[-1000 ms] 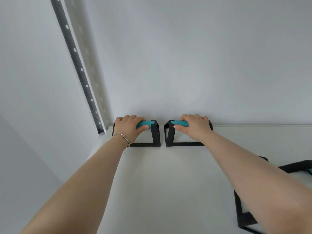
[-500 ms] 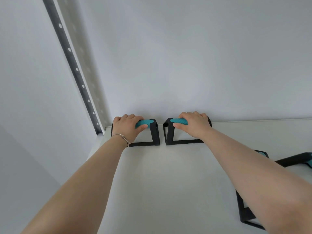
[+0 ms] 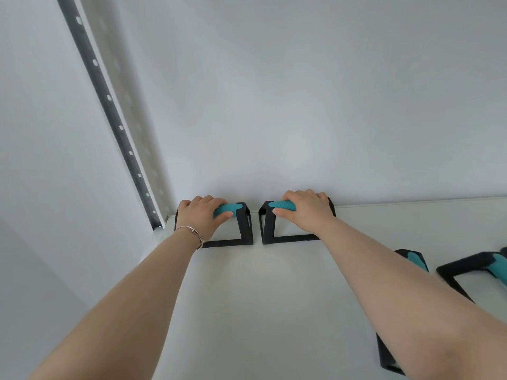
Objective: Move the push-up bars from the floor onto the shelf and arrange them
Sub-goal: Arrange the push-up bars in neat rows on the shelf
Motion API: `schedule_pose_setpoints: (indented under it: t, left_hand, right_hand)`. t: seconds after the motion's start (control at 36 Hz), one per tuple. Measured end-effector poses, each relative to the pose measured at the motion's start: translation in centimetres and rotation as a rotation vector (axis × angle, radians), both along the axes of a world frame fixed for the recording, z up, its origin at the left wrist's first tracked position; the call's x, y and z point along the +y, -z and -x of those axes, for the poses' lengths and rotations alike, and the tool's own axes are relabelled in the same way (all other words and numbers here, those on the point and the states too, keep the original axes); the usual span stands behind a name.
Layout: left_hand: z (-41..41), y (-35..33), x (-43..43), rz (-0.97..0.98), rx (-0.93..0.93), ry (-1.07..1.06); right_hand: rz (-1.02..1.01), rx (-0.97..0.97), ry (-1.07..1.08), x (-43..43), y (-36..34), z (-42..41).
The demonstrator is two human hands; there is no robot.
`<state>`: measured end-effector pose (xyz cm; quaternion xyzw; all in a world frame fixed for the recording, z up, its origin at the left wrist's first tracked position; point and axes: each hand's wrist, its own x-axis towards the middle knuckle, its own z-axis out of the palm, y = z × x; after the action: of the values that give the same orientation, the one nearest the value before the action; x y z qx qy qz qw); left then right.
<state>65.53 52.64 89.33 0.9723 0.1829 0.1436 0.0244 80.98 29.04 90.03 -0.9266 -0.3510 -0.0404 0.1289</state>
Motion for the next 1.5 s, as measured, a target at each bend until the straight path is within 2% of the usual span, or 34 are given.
schedule_pose_setpoints:
  t: [0.39, 0.53, 0.69, 0.94, 1.06, 1.22, 1.5]
  left_hand:
    - [0.2, -0.4, -2.0, 0.032, 0.067, -0.099]
    - [0.9, -1.7, -7.4, 0.078, -0.002, -0.196]
    - [1.8, -4.1, -21.3, 0.198, -0.054, -0.159]
    - [0.2, -4.5, -38.3, 0.407, 0.208, -0.104]
    - [-0.7, -4.1, -42.0, 0.596, 0.241, -0.121]
    - [-1.1, -3.4, -43.3, 0.570, 0.226, -0.190]
    - [3.0, -3.4, -37.1, 0.357, 0.308, -0.192]
  right_hand:
    - [0.102, 0.024, 0.001, -0.4, -0.9, 0.4]
    - [0.003, 0.111, 0.005, -2.6, -2.9, 1.1]
    - [-0.025, 0.014, 0.143, -12.7, -5.0, 3.8]
    - [0.039, -0.011, 0.500, -30.9, -3.6, 7.3]
    - [0.038, 0.094, 0.522, -34.3, -2.2, 7.4]
    - [-0.014, 0.236, 0.475, -35.2, -1.4, 6.3]
    - [0.051, 0.262, 0.390, -33.6, -2.0, 5.9]
